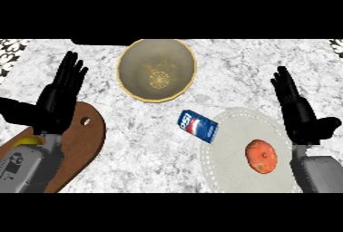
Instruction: Pick the squash from the placemat and place it in the bowl
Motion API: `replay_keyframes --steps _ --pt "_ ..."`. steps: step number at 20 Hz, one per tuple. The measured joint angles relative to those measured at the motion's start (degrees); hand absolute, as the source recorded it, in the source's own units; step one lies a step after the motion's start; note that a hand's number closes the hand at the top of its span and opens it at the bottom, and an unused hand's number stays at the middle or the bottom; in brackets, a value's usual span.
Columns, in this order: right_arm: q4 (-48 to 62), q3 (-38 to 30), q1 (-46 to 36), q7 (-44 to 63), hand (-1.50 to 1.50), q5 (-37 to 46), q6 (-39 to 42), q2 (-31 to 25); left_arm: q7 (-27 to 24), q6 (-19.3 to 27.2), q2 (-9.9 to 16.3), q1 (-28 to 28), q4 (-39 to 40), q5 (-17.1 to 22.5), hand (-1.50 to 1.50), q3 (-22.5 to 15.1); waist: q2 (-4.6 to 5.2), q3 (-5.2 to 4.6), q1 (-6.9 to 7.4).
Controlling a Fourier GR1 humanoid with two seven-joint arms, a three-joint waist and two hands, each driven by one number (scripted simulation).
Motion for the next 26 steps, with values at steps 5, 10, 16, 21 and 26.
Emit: replay_keyframes --steps 5,10,16,21,26 --pt "-7.69 1.04 6.82 4.58 1.5 8.27 -9.22 -0.91 0.78 -2.65 -0.91 2.88 0.44 0.69 0.0 -1.6 -0.92 -0.02 -2.72" --pt "-8.54 -4.42 15.97 9.35 -1.5 17.72 -23.48 -2.07 2.07 -4.88 -1.99 6.17 0.09 2.01 0.0 -4.09 -1.29 -0.27 -6.72" --pt "-19.8 6.12 27.47 12.6 -1.5 35.34 -33.12 3.27 3.55 -6.25 -3.66 7.5 -2.27 1.84 0.0 -7.52 -1.17 -0.1 -4.25" --pt "-24.13 8.65 33.56 24.93 -1.5 50.78 -29.56 1.46 3.37 -6.96 -4.38 8.12 -2.83 1.34 0.0 -9.05 -0.68 -0.43 -3.19" --pt "-29.78 9.24 36.35 40.7 -1.5 62.11 -19.42 1.8 3.11 -7.58 -4.69 8.28 -2.97 0.98 0.0 -9.8 -0.3 -0.57 -2.28"
